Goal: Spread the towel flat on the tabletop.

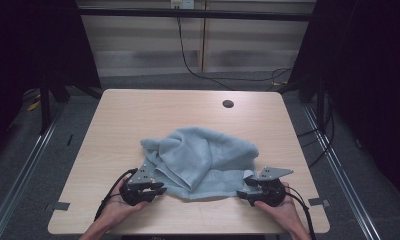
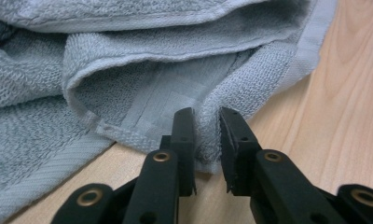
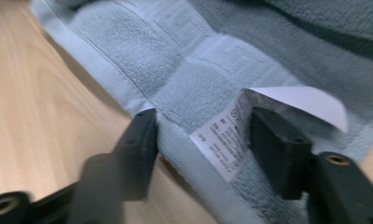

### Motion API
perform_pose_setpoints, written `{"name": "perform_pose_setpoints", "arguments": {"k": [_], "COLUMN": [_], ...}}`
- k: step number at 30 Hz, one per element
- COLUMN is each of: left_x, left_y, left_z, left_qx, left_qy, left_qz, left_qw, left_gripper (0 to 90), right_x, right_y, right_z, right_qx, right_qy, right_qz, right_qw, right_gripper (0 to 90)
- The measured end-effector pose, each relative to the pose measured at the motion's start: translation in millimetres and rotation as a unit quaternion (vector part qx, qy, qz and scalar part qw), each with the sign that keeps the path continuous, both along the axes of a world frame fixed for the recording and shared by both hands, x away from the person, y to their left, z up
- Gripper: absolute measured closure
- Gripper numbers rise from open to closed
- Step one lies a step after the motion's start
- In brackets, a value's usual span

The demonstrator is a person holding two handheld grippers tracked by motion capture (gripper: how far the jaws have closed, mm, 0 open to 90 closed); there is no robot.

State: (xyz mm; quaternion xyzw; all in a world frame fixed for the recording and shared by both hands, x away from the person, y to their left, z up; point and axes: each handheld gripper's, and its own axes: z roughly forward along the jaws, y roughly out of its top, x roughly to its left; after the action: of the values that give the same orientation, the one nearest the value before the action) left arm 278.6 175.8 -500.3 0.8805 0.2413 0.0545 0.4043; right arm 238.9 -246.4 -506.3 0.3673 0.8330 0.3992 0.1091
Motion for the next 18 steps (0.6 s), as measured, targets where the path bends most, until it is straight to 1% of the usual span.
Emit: {"name": "perform_pose_setpoints", "arguments": {"k": [1, 2, 3, 4, 5, 6, 8, 9, 11, 12, 13, 14, 15, 16, 17, 18], "left_x": [1.9, 3.2, 4.4, 5.1, 5.7, 5.4, 5.8, 6.5, 8.3, 9.2, 9.1, 8.7, 9.1, 10.1, 10.6, 12.0], "left_y": [2.4, 4.4, 7.5, 11.0, 14.0, 15.9, 16.4, 16.5, 18.7, 20.4, 21.9, 23.2, 24.6, 25.9, 26.8, 27.2], "left_z": [0.3, 1.5, 4.1, 7.7, 11.4, 14.9, 17.8, 16.7, 17.1, 19.6, 23.0, 27.2, 31.6, 36.2, 40.9, 45.2], "left_qx": [-0.02, -0.029, -0.045, -0.069, -0.086, -0.091, -0.085, -0.084, -0.099, -0.106, -0.119, -0.127, -0.133, -0.145, -0.155, -0.162], "left_qy": [0.016, 0.021, 0.025, 0.034, 0.036, 0.032, 0.023, 0.023, 0.032, 0.032, 0.034, 0.031, 0.027, 0.031, 0.027, 0.022], "left_qz": [0.002, -0.001, 0.002, 0.008, 0.006, 0.008, 0.01, 0.009, 0.014, 0.017, 0.016, 0.017, 0.022, 0.023, 0.028, 0.031], "left_qw": [0.9997, 0.9994, 0.9987, 0.997, 0.9957, 0.9953, 0.9961, 0.9961, 0.9945, 0.9937, 0.9921, 0.9913, 0.9905, 0.9887, 0.9871, 0.9861], "left_gripper": [79.7, 81.6, 83.3, 83.7, 84.3, 84.8, 85.1, 85.1, 85.5, 85.5, 85.5, 85.5, 85.5, 85.6, 85.7, 85.8], "right_x": [-0.3, -0.4, 0.0, 1.1, 1.6, 2.4, 5.4, 6.1, 8.6, 9.1, 9.3, 9.7, 10.3, 10.5, 11.4, 13.0], "right_y": [0.6, 1.4, 1.7, 1.9, 2.9, 3.5, 4.4, 6.1, 8.6, 9.3, 9.2, 8.2, 7.4, 6.3, 5.0, 3.4], "right_z": [0.6, 1.4, 2.1, 3.0, 4.2, 5.0, 5.0, 5.6, 8.3, 10.2, 14.0, 18.7, 24.6, 31.9, 40.0, 48.7], "right_qx": [-0.009, -0.019, -0.023, -0.03, -0.038, -0.039, -0.019, -0.019, -0.003, -0.003, 0.008, 0.027, 0.041, 0.054, 0.07, 0.084], "right_qy": [-0.005, -0.008, -0.007, -0.008, -0.007, -0.003, 0.013, 0.018, 0.024, 0.021, 0.02, 0.019, 0.012, 0.004, -0.006, -0.019], "right_qz": [-0.003, -0.007, -0.006, -0.007, -0.01, -0.011, -0.004, 0.0, 0.009, 0.011, 0.01, 0.011, 0.014, 0.014, 0.013, 0.011], "right_qw": [0.9999, 0.9998, 0.9997, 0.9995, 0.9992, 0.9992, 0.9997, 0.9997, 0.9997, 0.9997, 0.9997, 0.9994, 0.999, 0.9984, 0.9974, 0.9962], "right_gripper": [52.6, 55.0, 57.5, 61.4, 65.9, 70.0, 77.8, 80.6, 82.9, 83.0, 83.2, 83.4, 83.6, 83.7, 83.9, 84.2]}}
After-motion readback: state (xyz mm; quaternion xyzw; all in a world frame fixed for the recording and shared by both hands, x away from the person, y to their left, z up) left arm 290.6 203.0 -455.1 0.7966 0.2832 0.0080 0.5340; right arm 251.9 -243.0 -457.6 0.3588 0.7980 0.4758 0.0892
